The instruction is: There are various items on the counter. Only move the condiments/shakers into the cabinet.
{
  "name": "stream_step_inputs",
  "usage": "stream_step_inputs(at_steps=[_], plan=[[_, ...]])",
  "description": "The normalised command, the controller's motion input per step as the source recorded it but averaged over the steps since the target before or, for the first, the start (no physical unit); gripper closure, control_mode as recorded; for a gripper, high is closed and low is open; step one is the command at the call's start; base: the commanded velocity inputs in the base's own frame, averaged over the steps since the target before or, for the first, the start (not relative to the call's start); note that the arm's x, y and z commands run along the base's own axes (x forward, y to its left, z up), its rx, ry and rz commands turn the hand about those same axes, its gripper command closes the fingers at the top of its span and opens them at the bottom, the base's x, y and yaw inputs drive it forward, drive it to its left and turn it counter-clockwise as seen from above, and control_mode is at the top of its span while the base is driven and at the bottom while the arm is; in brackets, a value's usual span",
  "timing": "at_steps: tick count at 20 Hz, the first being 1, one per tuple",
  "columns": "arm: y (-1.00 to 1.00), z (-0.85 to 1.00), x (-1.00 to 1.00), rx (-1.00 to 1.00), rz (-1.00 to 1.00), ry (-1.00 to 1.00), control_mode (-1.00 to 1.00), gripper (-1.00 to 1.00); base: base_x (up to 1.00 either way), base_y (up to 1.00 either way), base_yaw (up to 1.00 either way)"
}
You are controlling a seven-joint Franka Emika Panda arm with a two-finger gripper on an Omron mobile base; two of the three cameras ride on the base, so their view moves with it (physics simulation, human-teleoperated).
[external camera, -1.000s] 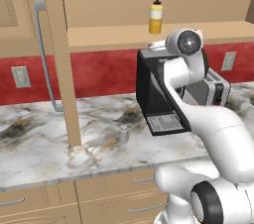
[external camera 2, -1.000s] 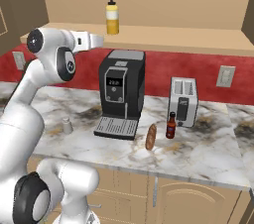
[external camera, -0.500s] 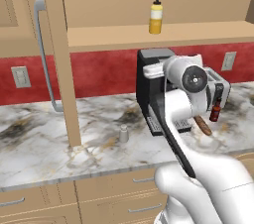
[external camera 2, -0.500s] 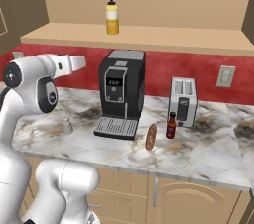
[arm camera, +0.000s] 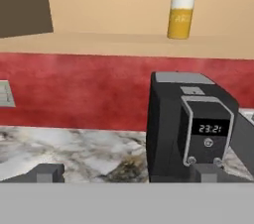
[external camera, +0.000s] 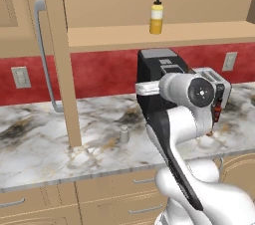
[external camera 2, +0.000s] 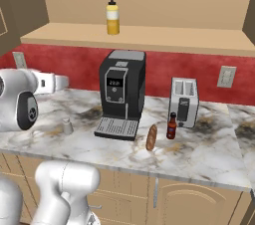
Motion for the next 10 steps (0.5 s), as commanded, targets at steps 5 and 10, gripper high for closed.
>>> stream_step_inputs(at_steps=[5,10], plan=[[0.19,-0.34,-0.29,0.28,0.11,0.31,-1.0,-1.0,0.0,0.0,0.0],[0.04,-0.43,-0.02,0.34,0.11,0.34,-1.0,-1.0,0.0,0.0,0.0]])
